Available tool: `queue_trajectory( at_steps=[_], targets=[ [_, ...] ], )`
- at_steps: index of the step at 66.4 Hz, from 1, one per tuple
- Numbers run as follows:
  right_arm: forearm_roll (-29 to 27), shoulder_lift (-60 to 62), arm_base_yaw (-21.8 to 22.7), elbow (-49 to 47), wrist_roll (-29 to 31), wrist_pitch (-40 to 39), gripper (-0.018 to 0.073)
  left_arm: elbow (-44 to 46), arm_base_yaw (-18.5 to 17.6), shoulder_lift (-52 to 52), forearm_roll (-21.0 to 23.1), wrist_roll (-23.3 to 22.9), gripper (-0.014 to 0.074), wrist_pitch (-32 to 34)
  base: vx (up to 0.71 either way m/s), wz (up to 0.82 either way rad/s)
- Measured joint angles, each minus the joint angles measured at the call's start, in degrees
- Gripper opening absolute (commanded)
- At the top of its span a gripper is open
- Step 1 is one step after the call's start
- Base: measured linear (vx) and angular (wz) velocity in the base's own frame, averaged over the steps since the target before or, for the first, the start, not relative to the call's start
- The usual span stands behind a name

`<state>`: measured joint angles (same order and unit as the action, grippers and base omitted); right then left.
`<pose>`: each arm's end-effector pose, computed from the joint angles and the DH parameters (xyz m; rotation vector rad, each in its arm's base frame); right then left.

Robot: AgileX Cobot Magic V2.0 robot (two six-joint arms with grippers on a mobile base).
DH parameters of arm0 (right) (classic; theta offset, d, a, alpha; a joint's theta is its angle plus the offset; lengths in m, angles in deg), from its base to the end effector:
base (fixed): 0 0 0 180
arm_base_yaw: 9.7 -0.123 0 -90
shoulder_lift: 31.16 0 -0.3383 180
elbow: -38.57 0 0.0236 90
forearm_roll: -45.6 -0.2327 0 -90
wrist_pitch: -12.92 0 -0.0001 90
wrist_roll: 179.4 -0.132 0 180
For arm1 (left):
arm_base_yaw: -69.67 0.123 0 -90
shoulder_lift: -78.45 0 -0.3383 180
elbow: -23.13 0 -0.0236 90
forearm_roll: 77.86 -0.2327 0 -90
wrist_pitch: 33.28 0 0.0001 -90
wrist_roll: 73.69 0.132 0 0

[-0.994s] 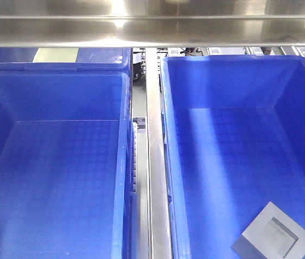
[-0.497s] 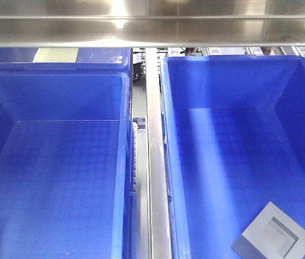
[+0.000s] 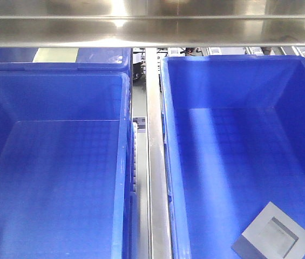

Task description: Sort gray base to blue bin

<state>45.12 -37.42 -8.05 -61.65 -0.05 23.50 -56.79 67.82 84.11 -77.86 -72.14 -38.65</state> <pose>0.0253 -0.0005 0.1842 0.0396 1.6859 -0.0056 0.0255 -0.0008 0.1955 0.0471 1.5867 -0.0041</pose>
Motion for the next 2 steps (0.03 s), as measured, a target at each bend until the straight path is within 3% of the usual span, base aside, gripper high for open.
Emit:
queue_trajectory(
  at_steps=[2],
  targets=[
    [0.0, 0.0, 0.0, 0.0, 0.0, 0.0, -0.0005, 0.0, 0.0, 0.0, 0.0, 0.0, -0.0006, 0.0, 0.0, 0.0]
  ],
)
